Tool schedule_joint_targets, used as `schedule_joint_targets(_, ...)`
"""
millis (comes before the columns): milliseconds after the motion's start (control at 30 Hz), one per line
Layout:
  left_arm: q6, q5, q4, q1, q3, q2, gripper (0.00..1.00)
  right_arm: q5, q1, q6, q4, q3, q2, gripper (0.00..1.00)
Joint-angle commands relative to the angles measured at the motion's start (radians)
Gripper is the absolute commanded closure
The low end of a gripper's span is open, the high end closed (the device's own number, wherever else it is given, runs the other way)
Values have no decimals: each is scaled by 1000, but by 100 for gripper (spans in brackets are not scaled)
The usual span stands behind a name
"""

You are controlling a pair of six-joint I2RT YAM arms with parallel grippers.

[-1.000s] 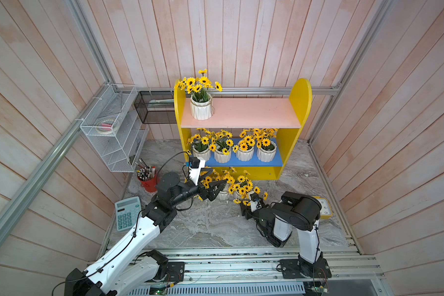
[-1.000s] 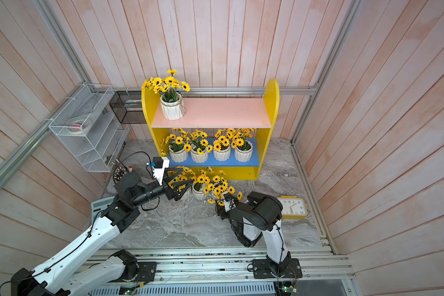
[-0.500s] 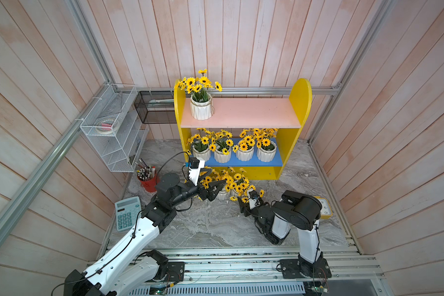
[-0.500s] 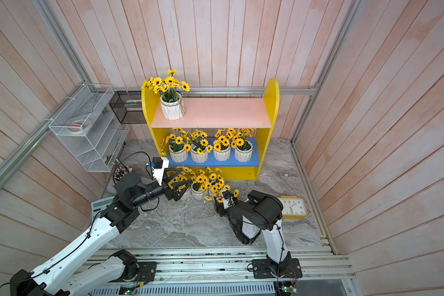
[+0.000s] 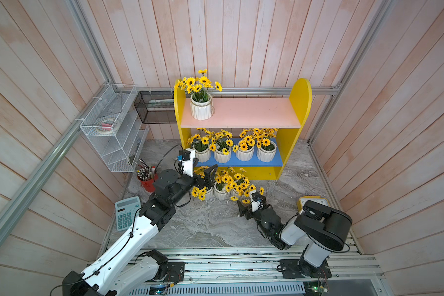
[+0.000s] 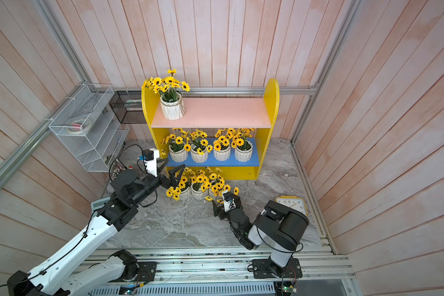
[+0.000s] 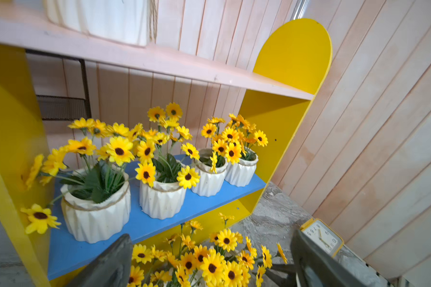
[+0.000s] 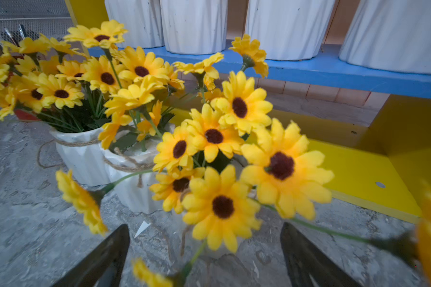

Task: Take the sunflower pots off the shelves
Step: Place the sunflower pot at the center of the board, then pick up the sunflower pot from the shelf.

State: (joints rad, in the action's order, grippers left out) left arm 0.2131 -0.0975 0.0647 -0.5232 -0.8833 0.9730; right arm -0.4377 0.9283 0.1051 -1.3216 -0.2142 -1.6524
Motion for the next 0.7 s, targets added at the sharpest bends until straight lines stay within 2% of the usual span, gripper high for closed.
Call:
schedule_joint_targets(0, -55, 118, -104, -3, -112, 10, 0, -157, 54, 69, 377, -35, 109, 2)
schedule_joint_targets(33, -50, 168, -161, -4, -171, 28, 0, -210, 76, 90, 515, -69, 153, 2)
schedule_joint_targets(133, -93, 316, -287, -18, -331, 93, 0, -303, 121, 128, 752, -122, 271, 2)
schedule_joint_targets(200, -122, 373, -323, -29, -398, 131, 2, -309, 142, 129, 841, -129, 350, 2)
schedule_joint_targets(267, -132, 421, -456, -36, -543, 216, 3, -298, 156, 142, 920, -123, 453, 2)
schedule_joint_targets(333, -193, 494, -554, -50, -663, 300, 2, -282, 156, 182, 983, -107, 576, 2)
schedule_joint_targets(500, -238, 504, -645, -52, -845, 434, 0, -258, 155, 166, 1058, -72, 858, 2)
schedule_joint_targets(667, -252, 521, -718, -45, -1023, 566, 0, -251, 142, 147, 1136, -98, 1023, 2)
